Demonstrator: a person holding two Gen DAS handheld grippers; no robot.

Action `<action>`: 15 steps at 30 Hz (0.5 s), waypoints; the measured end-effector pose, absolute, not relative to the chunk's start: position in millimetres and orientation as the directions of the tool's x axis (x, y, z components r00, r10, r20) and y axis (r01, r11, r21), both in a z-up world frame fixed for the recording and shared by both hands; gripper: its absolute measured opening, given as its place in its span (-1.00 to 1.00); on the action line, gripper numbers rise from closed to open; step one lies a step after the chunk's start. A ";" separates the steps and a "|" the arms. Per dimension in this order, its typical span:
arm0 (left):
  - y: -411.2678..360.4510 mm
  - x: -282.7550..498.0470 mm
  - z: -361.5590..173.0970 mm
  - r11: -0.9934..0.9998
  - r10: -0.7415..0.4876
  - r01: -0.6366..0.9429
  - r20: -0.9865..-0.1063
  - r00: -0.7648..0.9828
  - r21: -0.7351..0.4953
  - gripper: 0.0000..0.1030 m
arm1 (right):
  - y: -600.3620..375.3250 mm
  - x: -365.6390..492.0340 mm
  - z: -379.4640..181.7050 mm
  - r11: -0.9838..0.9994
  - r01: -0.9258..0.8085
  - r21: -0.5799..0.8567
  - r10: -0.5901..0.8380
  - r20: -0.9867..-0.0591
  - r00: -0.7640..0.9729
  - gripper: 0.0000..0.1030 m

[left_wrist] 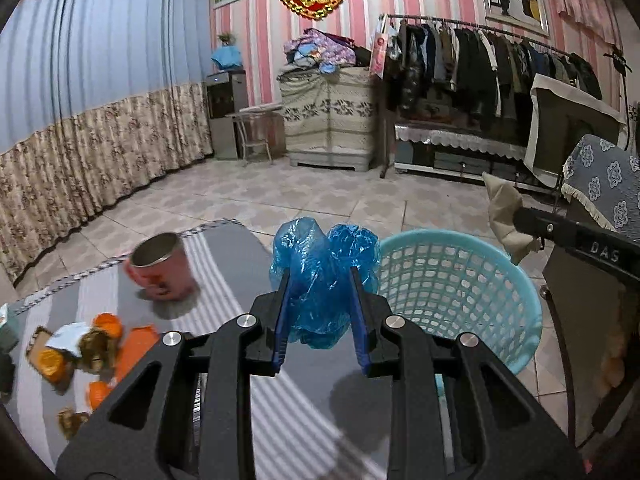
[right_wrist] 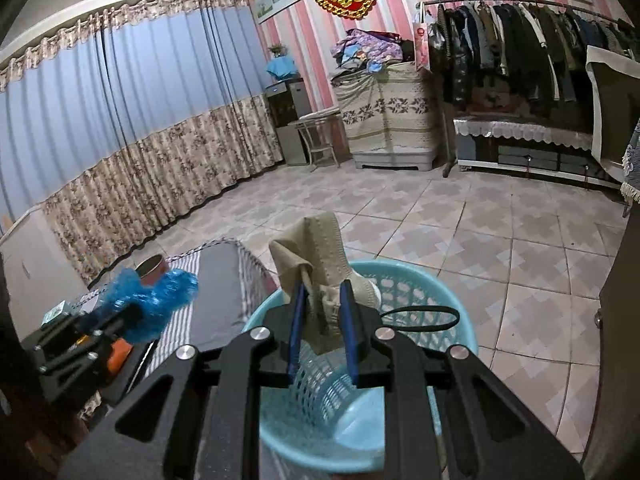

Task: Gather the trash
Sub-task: 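Carry the blue bag and beige cloth in both tools over the blue basket, then open the left tool to drop the blue bag while the right tool drops the cloth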

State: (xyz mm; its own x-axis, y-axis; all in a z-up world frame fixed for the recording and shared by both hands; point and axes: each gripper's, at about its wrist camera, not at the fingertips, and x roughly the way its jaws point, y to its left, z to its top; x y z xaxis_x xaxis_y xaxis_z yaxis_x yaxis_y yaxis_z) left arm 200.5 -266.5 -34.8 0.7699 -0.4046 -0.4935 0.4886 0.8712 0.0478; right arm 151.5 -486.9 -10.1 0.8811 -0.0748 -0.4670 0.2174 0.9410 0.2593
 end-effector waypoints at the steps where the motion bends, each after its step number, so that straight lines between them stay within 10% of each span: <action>1: -271.8 204.2 -37.3 0.870 -0.408 0.492 -0.499 0.765 0.044 -0.51 | -488.1 151.8 -12.6 0.941 0.220 0.256 -0.079 -0.468 0.880 -0.64; 15: -352.5 238.1 -74.5 0.821 -0.439 0.568 -0.567 0.697 0.063 -0.27 | -522.5 155.0 -54.1 0.904 0.320 0.285 -0.137 -0.515 0.846 -0.64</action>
State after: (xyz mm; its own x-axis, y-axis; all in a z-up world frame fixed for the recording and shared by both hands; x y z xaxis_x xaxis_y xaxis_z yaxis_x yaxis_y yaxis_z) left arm 238.1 -352.5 -74.5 0.6969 -0.4386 -0.5674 0.5678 0.8207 0.0630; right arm 155.0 -522.5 -54.1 0.8460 -0.1370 -0.5152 0.3196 0.9038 0.2845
